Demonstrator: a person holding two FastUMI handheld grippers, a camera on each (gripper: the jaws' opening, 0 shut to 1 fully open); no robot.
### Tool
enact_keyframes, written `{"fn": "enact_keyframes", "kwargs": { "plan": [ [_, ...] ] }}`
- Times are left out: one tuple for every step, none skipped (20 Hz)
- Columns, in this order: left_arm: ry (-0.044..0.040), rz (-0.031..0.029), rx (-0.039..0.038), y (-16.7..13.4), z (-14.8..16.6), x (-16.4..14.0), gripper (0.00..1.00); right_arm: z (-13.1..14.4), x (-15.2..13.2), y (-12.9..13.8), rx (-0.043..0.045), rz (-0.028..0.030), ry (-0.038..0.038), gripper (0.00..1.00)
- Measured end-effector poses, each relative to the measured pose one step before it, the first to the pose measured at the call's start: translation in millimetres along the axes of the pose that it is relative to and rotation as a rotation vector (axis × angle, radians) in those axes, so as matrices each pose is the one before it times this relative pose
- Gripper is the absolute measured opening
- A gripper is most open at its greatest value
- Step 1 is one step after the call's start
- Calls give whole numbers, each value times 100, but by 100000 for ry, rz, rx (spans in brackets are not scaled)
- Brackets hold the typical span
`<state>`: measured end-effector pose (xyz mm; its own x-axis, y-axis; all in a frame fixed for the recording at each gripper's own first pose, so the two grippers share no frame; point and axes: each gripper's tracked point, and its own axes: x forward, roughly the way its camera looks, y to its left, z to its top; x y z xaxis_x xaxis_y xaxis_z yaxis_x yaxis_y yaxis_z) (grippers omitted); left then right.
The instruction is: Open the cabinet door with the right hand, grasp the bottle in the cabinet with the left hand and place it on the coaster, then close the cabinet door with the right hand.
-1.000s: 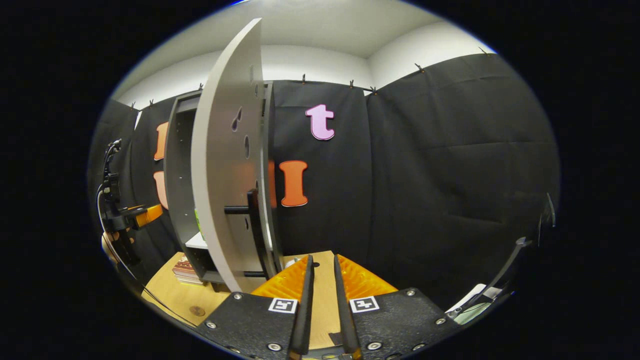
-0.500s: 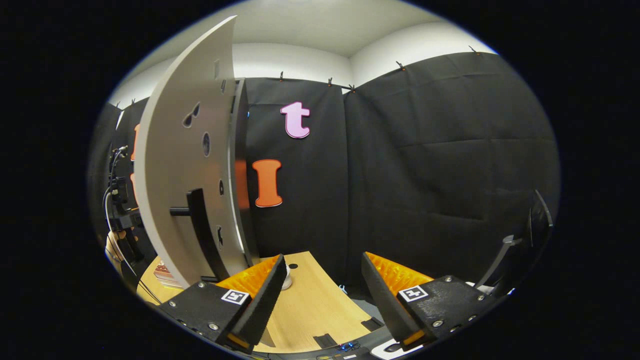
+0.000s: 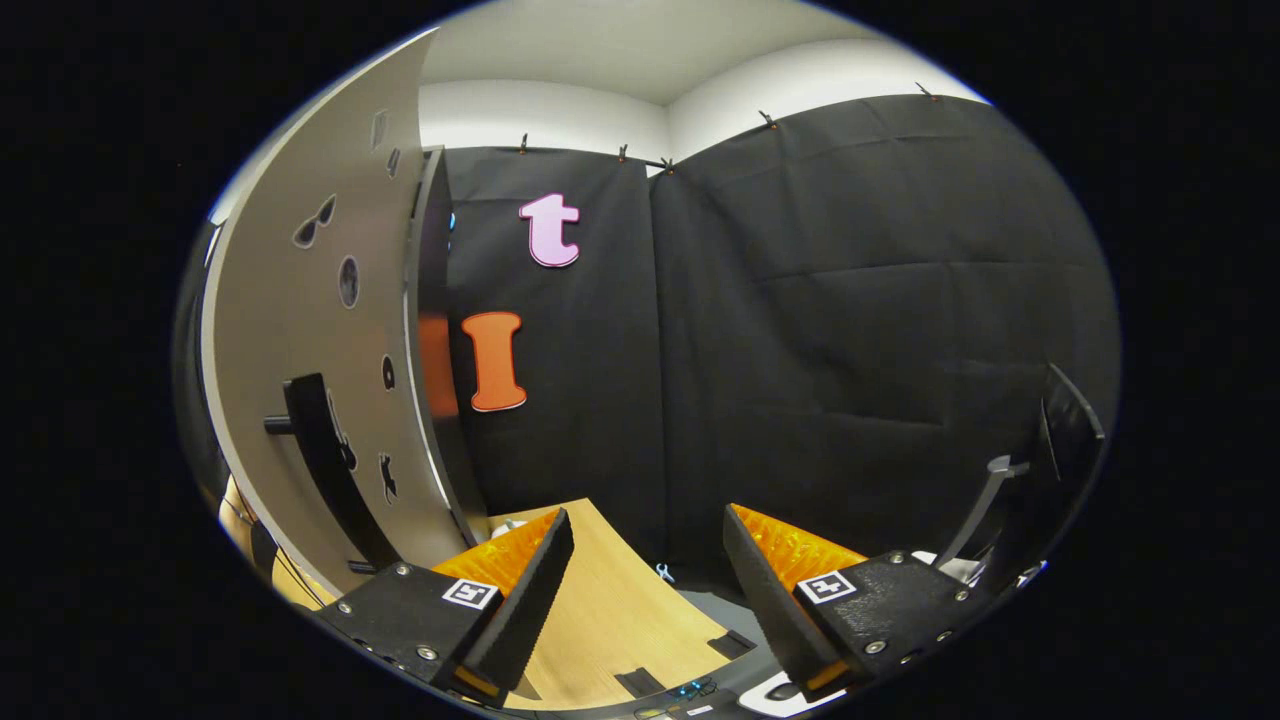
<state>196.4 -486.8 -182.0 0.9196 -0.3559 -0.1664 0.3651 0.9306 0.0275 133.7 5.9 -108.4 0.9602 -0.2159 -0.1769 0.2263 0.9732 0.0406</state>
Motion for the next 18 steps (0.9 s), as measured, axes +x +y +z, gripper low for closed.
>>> {"fn": "enact_keyframes", "kwargs": {
  "plan": [
    [664,288,-111,102,-333,236,95,-58,-131,-62,153,-521,99,93],
    [-665,165,75,-123,189,-178,87,-93,80,-66,51,-570,56,93],
    [185,-45,36,-70,-50,71,83,-18,-65,-30,-113,-194,21,93],
    [42,676,-810,118,105,-461,82,47,133,56,-121,-53,48,93],
    [156,107,-1810,85,-25,-329,81,21,-49,27,-116,259,-87,93],
    [-299,-795,-1985,-72,91,-775,82,-19,150,35,-98,266,26,93],
    [-648,-569,-1286,-21,306,-1133,82,-4,-24,124,-110,530,-58,93],
    [-804,-582,99,127,282,-1060,83,34,98,152,-183,742,126,93],
    [367,-649,1036,98,72,-1016,82,-77,-100,71,-274,653,190,93],
    [447,-965,964,94,-30,-1024,82,-48,24,94,-382,456,-1,93],
    [43,-625,579,149,6,-1119,82,81,-50,26,-238,518,-192,93],
    [-147,-12,528,302,2,-1144,84,82,107,166,-10,701,-90,99],
    [-364,535,447,486,-51,-1166,82,-39,-49,131,130,735,-77,93],
    [-479,715,203,574,-162,-1145,81,-41,10,202,113,806,-188,93],
    [-276,1078,73,675,-318,-950,81,38,-176,190,64,907,-273,93],
    [83,1674,347,984,-517,-1025,81,66,-11,101,-23,975,-151,93],
    [118,1887,566,1021,-525,-1039,80,-1,-128,194,-171,987,-96,99],
    [419,1585,642,945,-650,-1078,82,-20,-5,175,-343,951,73,93]
  ]
}}
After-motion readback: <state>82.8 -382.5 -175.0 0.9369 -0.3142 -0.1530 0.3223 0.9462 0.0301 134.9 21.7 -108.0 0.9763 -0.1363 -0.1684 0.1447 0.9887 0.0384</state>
